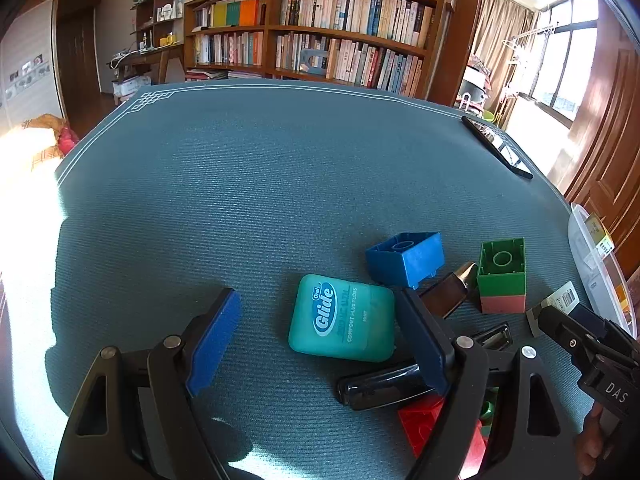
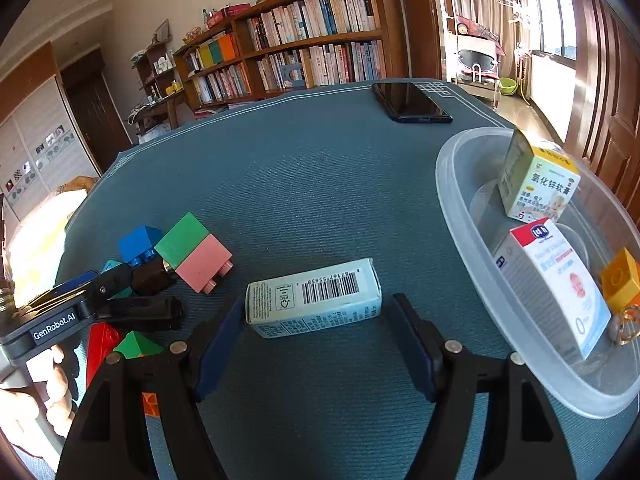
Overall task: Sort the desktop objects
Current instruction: 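Move the right gripper over the white barcode box while the left gripper approaches the teal Glide case, then grasp the white barcode box with the right gripper while the left gripper grasps the Glide case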
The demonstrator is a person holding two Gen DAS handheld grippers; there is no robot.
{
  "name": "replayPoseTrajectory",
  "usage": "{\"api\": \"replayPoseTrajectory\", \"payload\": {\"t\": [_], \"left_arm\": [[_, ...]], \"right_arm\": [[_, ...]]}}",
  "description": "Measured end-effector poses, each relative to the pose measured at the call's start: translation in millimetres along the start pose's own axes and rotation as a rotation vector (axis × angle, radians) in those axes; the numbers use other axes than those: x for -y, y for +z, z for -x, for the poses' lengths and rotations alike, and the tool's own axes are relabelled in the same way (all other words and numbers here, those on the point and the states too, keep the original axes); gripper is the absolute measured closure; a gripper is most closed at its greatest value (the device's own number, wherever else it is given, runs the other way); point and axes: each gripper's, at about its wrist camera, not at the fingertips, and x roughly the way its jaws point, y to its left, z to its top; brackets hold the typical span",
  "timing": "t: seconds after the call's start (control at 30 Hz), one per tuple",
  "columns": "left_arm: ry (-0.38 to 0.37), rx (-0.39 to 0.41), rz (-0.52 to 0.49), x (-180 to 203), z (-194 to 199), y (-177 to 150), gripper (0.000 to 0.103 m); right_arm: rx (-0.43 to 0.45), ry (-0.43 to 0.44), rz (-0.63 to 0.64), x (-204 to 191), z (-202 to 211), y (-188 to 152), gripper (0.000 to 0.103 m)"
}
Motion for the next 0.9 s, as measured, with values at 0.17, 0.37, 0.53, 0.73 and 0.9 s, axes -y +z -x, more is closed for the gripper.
{"api": "replayPoseTrajectory", "payload": {"t": [0.17, 0.37, 0.53, 0.73, 0.9], "left_arm": [[0.035, -0.03, -0.039, 5.3, 1.9, -3.3, 0.02], [0.027, -0.041, -0.066, 6.0, 2.4, -2.6, 0.02], [0.024, -0.026, -0.049, 4.3, 0.5, -1.4, 0.021], [0.009, -0.009, -0.046, 6.7, 4.3, -0.5, 0.049], [0.023, -0.004, -0.026, 2.4, 8.0, 0.9, 0.049]], "right_arm": [[-0.005, -0.003, 0.013, 0.5, -0.4, -1.0, 0.026], [-0.003, 0.02, 0.004, 2.2, -0.6, -0.3, 0.026], [-0.006, 0.016, 0.01, 0.9, -2.4, 0.8, 0.026], [-0.004, -0.004, 0.019, -0.6, -2.4, 1.1, 0.032], [0.01, 0.027, -0.006, 4.2, 0.6, 0.3, 0.032]]}}
